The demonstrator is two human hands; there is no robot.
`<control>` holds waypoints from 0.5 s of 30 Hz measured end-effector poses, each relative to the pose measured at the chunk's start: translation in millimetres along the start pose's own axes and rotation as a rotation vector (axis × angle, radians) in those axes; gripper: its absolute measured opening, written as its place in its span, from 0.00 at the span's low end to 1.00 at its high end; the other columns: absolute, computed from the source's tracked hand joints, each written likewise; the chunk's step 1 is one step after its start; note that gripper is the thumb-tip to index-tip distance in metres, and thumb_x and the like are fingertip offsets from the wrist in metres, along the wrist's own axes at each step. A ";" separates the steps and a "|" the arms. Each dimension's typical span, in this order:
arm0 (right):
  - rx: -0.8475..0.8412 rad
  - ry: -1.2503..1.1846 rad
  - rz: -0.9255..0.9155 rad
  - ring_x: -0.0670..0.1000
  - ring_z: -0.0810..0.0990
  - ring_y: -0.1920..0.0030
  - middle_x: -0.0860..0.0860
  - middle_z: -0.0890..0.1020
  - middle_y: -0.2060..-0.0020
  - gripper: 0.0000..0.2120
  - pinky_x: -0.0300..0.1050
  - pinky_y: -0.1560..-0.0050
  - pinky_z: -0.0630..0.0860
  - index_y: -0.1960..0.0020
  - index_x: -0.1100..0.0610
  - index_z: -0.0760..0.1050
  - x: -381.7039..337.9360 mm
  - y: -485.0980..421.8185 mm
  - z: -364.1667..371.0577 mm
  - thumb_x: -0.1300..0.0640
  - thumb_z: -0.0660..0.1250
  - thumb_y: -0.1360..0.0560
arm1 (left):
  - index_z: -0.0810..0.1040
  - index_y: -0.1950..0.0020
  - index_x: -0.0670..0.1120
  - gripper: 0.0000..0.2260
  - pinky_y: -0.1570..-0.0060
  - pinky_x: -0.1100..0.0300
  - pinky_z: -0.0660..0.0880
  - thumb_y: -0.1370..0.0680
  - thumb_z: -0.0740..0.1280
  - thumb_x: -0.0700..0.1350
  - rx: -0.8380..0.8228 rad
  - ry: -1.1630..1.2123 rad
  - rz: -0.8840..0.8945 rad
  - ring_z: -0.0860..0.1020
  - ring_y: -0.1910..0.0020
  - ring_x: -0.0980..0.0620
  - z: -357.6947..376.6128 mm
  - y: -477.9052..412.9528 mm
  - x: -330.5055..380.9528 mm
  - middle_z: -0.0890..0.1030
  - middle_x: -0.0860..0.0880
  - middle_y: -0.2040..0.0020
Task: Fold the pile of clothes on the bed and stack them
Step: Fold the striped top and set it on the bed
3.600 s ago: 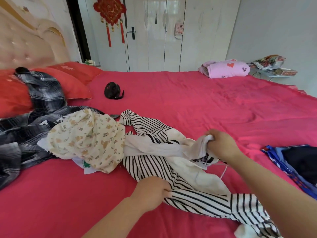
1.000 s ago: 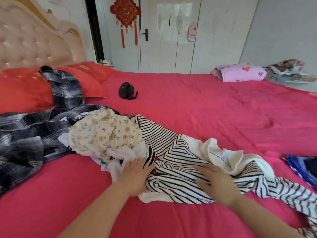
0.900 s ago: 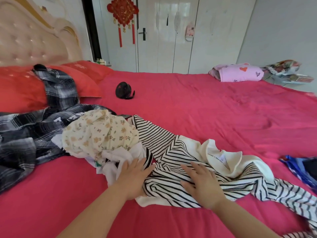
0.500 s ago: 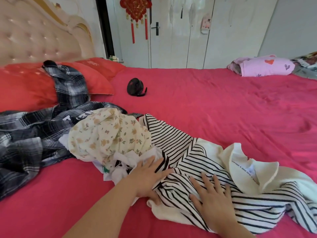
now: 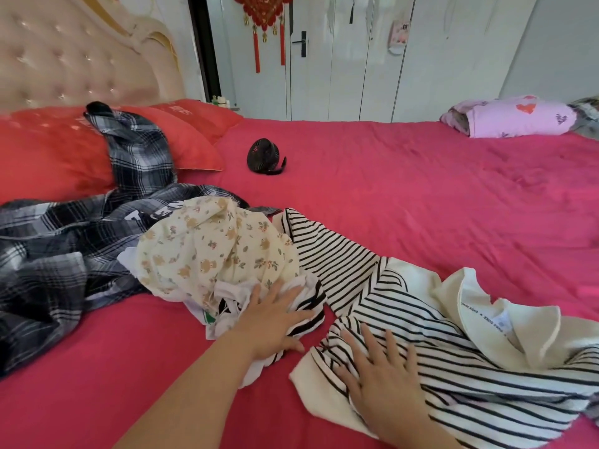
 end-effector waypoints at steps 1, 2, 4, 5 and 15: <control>-0.008 0.047 0.025 0.60 0.53 0.25 0.44 0.52 0.25 0.37 0.68 0.30 0.49 0.28 0.34 0.44 -1.3 0.1 -2.1 0.31 0.21 0.35 | 0.54 0.27 0.64 0.27 0.30 0.39 0.41 0.24 0.60 0.62 0.002 -0.003 -0.009 0.39 0.25 0.44 0.1 -1.4 0.0 0.45 0.52 0.23; -0.021 0.065 0.047 0.61 0.62 0.28 0.44 0.59 0.27 0.38 0.70 0.33 0.57 0.29 0.33 0.54 -2.7 -0.3 -6.1 0.32 0.22 0.32 | 0.55 0.27 0.63 0.25 0.29 0.42 0.47 0.22 0.59 0.58 0.026 -0.024 -0.014 0.46 0.25 0.44 -0.9 -3.4 -0.2 0.51 0.50 0.23; -0.107 0.028 0.109 0.60 0.75 0.36 0.44 0.72 0.34 0.36 0.69 0.41 0.69 0.35 0.35 0.68 -7.3 0.5 -11.9 0.33 0.28 0.27 | 0.60 0.27 0.57 0.21 0.36 0.51 0.59 0.20 0.57 0.47 0.119 -0.114 -0.023 0.61 0.31 0.45 -3.2 -7.8 -2.2 0.66 0.46 0.33; -0.063 0.027 0.122 0.59 0.76 0.38 0.44 0.73 0.34 0.36 0.68 0.42 0.70 0.35 0.35 0.68 -9.1 0.5 -11.5 0.33 0.27 0.27 | 0.63 0.28 0.53 0.20 0.41 0.53 0.61 0.20 0.55 0.42 0.168 -0.157 -0.028 0.65 0.36 0.45 -5.9 -9.5 -5.3 0.70 0.46 0.38; 0.028 0.024 0.172 0.60 0.84 0.53 0.50 0.85 0.51 0.38 0.69 0.55 0.75 0.48 0.47 0.83 -14.7 0.7 -8.6 0.36 0.34 0.23 | 0.57 0.25 0.52 0.38 0.30 0.40 0.40 0.30 0.58 0.70 0.367 -0.223 -0.347 0.46 0.24 0.42 -28.7 24.1 -72.9 0.51 0.42 0.23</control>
Point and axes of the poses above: each hand's wrist, its own y-axis away from the middle knuckle, its own z-axis out of the palm, x = y × z, the point moved 1 cm from there along -y, towards the middle knuckle
